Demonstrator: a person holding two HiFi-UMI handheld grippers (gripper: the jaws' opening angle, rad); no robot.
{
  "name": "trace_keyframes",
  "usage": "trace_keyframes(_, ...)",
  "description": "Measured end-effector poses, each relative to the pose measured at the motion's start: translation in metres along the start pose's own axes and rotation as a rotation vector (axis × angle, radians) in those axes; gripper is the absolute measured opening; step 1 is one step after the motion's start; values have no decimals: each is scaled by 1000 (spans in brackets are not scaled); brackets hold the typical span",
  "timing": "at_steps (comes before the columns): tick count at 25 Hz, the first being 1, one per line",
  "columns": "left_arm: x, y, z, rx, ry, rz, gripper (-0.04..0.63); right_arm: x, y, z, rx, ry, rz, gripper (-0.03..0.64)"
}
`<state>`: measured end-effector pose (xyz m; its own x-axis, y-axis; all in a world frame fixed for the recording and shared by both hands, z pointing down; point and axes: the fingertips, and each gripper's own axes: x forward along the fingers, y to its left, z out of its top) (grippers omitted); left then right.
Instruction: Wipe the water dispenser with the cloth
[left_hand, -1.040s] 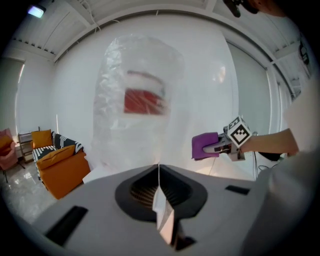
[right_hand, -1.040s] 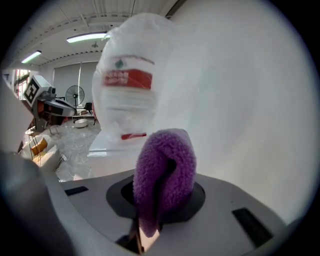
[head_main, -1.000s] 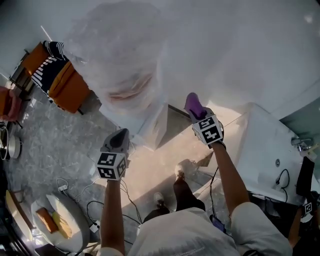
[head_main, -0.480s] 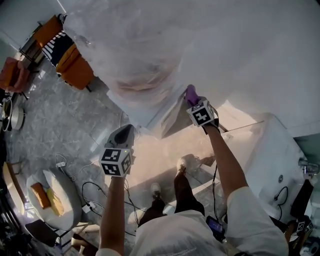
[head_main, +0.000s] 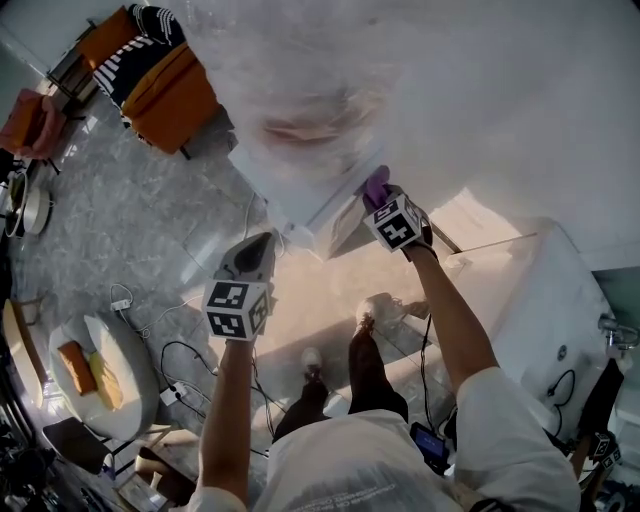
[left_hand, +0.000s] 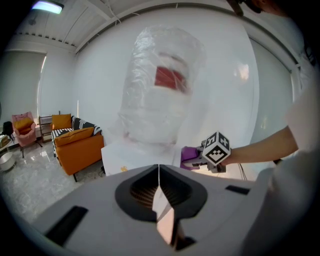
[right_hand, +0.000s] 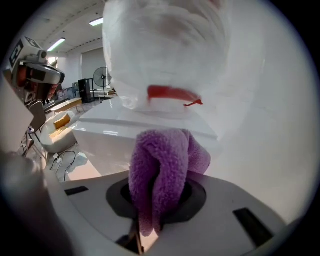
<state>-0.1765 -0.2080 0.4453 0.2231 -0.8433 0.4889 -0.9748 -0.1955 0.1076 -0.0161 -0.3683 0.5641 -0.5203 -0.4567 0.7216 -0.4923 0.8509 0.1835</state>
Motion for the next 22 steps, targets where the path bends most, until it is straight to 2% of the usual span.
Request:
trace_keyframes(9, -30, -9, -19, 8, -3, -14, 17, -14, 94, 15, -69, -24, 88, 52)
trace_keyframes(14, -54, -9, -32, 4, -6, -22, 17, -21, 131, 27, -61, -31, 96, 52)
trace_keyframes(17, -70, -9, -39, -1, -5, -23, 17, -26, 158, 31, -94, -22, 107, 52)
trace_keyframes(22, -86, -18, -42, 36, -6, -49, 17, -40, 184, 35, -97, -42, 119, 55)
